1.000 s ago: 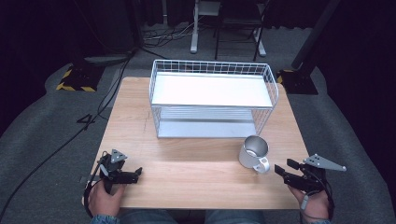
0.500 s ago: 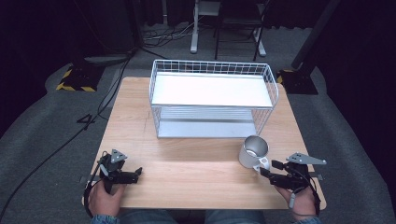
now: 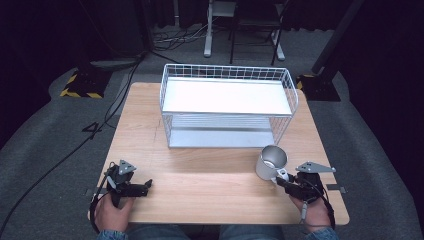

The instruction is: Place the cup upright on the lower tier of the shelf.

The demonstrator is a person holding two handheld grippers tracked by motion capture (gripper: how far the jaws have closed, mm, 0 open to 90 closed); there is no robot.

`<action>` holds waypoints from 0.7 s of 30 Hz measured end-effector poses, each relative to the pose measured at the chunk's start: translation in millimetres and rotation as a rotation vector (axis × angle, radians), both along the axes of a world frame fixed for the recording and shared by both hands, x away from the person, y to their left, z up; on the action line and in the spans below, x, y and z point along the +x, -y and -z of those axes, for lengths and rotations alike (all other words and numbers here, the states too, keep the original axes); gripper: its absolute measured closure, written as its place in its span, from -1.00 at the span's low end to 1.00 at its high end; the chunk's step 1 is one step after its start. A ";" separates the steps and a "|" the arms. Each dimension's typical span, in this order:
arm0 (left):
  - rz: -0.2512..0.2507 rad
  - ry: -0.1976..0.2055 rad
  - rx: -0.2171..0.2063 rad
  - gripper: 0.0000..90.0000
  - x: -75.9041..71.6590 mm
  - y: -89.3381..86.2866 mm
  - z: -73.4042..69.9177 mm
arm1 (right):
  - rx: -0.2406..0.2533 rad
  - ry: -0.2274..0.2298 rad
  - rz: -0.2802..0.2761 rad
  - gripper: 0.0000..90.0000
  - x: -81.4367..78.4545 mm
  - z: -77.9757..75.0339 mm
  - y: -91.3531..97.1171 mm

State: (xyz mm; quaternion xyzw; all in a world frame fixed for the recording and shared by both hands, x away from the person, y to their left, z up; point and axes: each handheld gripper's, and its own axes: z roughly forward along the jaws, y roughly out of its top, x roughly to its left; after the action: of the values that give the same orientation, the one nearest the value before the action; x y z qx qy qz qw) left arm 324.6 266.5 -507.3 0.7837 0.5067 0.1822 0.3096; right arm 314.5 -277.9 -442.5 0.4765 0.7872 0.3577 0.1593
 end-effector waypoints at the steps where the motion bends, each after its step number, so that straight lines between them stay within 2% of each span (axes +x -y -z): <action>1: -0.001 -0.001 -0.002 -0.99 -0.1 0.1 0.0 | -0.004 0.004 -0.003 0.56 -0.1 -0.1 0.0; 10: -0.001 -0.001 -0.002 -0.99 -0.1 0.1 0.1 | -0.009 0.036 0.004 0.58 -2.8 0.5 -1.7; 15: 0.000 -0.002 -0.001 -0.99 -0.1 0.1 0.0 | 0.001 0.111 -0.009 0.59 -8.5 -5.0 -6.1; 21: 0.000 -0.002 -0.001 -0.99 -0.1 0.1 0.0 | 0.026 0.152 -0.003 0.59 -10.2 -10.6 -7.5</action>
State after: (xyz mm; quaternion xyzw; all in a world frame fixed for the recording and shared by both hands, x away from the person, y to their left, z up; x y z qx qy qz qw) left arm 324.5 266.4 -507.3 0.7836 0.5072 0.1813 0.3095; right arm 304.4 -270.4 -431.9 0.4487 0.7689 0.4032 0.2117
